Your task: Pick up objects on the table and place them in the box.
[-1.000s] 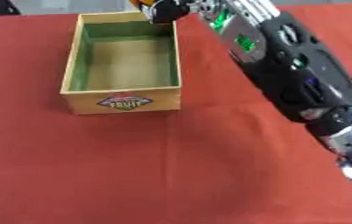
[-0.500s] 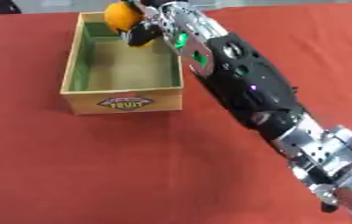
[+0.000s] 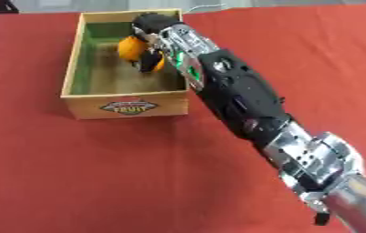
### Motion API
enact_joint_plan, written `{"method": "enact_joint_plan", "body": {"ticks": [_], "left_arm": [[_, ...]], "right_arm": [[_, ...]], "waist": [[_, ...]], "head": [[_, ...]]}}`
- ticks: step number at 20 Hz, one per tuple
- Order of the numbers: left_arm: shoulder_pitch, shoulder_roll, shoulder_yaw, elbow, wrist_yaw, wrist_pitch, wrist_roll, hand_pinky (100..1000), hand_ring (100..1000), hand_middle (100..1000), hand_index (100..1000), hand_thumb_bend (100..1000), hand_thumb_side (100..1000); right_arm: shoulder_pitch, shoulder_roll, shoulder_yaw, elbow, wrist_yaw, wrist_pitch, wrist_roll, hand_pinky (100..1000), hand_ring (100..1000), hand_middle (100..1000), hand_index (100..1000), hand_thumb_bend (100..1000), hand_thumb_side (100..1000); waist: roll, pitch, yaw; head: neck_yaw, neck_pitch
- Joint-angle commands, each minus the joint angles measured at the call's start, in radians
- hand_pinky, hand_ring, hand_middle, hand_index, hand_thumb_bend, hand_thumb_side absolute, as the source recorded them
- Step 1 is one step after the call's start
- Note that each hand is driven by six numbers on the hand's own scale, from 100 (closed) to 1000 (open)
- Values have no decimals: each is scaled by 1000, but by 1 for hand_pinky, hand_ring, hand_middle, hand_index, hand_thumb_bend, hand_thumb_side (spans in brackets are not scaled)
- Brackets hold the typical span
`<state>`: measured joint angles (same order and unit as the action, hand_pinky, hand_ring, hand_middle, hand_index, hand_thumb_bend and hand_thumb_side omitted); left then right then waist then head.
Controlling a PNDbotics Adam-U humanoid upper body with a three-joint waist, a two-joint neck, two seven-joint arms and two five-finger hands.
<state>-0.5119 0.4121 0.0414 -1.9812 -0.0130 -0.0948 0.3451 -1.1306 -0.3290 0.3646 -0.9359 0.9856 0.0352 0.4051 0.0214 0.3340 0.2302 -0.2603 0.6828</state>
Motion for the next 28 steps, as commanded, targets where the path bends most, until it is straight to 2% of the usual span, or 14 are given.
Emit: {"method": "enact_joint_plan", "body": {"ticks": [1,2,5,6,12,16,20,24,28], "left_arm": [[-14,12,4,-19,1,-1,-1,612,685,735,913,161,999],[-14,11,4,-19,1,-1,-1,612,685,735,913,160,998],[-14,12,3,-19,0,0,0,612,685,736,913,158,997],[-14,12,3,-19,0,0,0,612,685,736,913,158,996],[-9,15,3,-19,-3,2,2,612,686,736,914,158,995],[-4,17,4,-19,-5,3,2,612,686,736,913,156,995],[3,22,7,-19,-10,4,4,612,686,736,913,155,994],[10,26,9,-19,-14,6,7,611,685,735,911,153,993],[10,23,7,-19,-14,6,6,611,685,735,911,148,992]], "right_arm": [[-33,0,-30,23,54,-45,17,737,829,726,841,100,246],[-35,1,-35,27,64,-56,21,752,851,764,915,100,291],[-40,0,-43,32,86,-84,37,775,880,821,996,100,387],[-42,-1,-46,30,92,-91,41,781,886,835,1000,100,431],[-61,-28,-65,-42,97,-104,32,780,878,831,1000,100,469],[-69,-65,-84,-149,33,-89,22,775,866,815,1000,100,473],[-60,-137,-85,-314,-31,-59,6,771,859,807,1000,100,471],[-31,-206,-71,-473,-94,-32,27,776,863,814,990,100,495],[-15,-227,-68,-539,-120,0,62,775,861,810,991,109,506]], "waist": [[1,-19,3],[0,-19,3],[0,-20,2],[0,-21,1],[-2,-32,-7],[-2,-40,-16],[-1,-49,-28],[2,-56,-40],[7,-60,-43]], "head": [[-5,-7],[-5,-7],[-4,-6],[-4,-6],[5,0],[14,4],[28,14],[45,19],[52,21]]}}
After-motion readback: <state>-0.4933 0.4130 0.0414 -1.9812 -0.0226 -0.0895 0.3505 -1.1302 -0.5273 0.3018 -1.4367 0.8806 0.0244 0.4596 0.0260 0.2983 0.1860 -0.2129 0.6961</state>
